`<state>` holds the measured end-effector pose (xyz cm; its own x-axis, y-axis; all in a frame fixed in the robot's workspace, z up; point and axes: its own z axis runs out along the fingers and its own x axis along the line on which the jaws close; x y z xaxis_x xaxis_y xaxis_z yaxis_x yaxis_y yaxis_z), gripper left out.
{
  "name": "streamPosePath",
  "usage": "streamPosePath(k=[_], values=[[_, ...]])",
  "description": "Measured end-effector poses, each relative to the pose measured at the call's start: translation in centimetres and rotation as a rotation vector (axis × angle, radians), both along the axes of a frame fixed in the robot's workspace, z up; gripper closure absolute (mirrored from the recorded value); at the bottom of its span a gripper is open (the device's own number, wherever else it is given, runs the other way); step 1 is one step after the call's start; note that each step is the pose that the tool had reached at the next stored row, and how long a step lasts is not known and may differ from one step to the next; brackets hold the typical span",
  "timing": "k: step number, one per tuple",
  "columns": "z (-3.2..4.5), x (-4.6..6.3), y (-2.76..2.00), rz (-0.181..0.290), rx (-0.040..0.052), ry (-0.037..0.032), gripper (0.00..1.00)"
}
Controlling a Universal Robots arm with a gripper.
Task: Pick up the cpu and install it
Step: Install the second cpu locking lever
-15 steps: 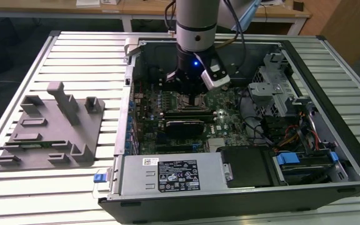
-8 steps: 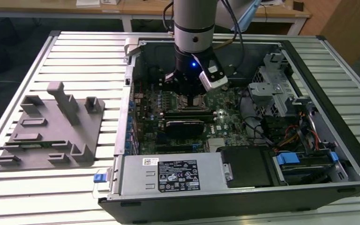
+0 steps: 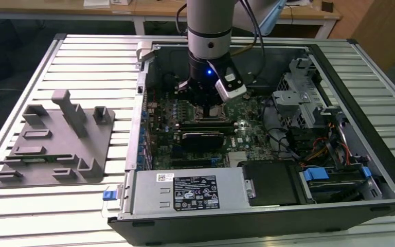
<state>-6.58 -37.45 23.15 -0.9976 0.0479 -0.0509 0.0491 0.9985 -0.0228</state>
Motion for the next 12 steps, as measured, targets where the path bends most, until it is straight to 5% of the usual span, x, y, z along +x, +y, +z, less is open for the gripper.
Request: streamPosePath(k=[12], values=[[-0.45, -0.84, -0.25, 0.0, 0.007, 0.0001, 0.89]])
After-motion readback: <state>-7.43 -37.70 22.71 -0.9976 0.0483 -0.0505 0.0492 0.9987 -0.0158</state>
